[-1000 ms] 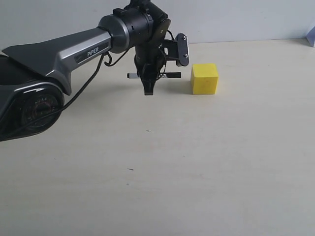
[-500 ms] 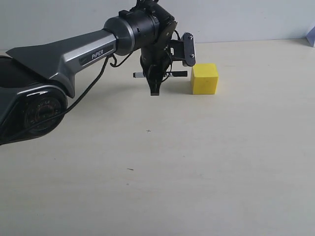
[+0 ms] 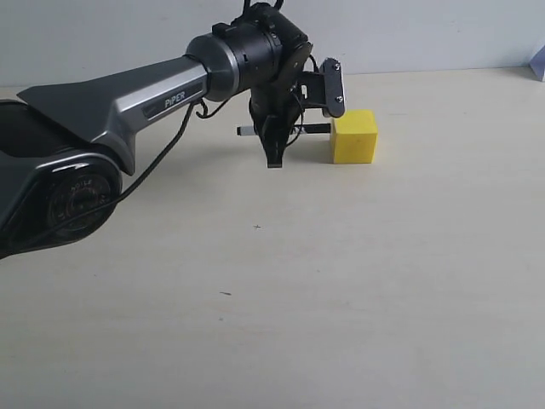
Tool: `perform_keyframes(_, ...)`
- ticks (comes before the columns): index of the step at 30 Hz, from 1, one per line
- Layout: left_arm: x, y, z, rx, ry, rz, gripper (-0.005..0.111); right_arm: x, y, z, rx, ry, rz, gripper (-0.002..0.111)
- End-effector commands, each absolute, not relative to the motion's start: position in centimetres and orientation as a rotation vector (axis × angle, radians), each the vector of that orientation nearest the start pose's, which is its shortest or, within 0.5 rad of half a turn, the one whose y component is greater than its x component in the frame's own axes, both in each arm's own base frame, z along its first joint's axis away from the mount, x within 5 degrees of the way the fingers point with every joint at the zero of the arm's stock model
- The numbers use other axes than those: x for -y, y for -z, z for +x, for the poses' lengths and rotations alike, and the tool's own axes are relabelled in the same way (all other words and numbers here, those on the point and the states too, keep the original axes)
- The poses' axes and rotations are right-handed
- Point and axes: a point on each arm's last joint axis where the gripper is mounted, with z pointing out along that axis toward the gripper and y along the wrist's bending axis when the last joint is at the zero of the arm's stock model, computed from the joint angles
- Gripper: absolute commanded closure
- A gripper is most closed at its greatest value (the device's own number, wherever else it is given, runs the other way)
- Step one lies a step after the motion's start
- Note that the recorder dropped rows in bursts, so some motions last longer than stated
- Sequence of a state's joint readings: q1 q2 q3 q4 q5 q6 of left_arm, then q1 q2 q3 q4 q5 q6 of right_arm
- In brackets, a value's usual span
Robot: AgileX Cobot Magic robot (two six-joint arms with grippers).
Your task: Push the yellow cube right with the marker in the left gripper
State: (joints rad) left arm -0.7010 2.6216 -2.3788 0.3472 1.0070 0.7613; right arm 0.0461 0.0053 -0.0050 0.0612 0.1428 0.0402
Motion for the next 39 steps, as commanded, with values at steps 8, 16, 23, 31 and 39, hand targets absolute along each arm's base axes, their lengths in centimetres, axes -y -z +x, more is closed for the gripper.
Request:
perform_keyframes(8, 33.6, -13.0, 44.0, 2.481, 0.724, -2.411, 0.107, -0.3, -20.1, 5.6, -1.619, -0.119, 0.036, 0.108)
perform_keyframes(16, 32.6, -13.4, 44.5, 2.543, 0.913, -2.266, 0.107, -0.3, -20.1, 5.6, -1.619, -0.119, 0.036, 0.108)
perform_keyframes(23, 32.3, -13.8, 43.7, 2.548, 0.91, -2.15, 0.107, -0.3, -20.1, 5.6, -1.619, -0.119, 0.036, 0.108)
perform_keyframes(31, 32.6, -18.2, 42.2, 2.64, 0.916, -2.134, 0.107, -0.3, -20.1, 5.6, -1.619, -0.119, 0.036, 0.108)
perform_keyframes(39, 32.2, -19.1, 39.7, 2.713, 1.254, -2.166, 0.107, -0.3, -20.1, 5.6, -1.619, -0.119, 0.036, 0.108)
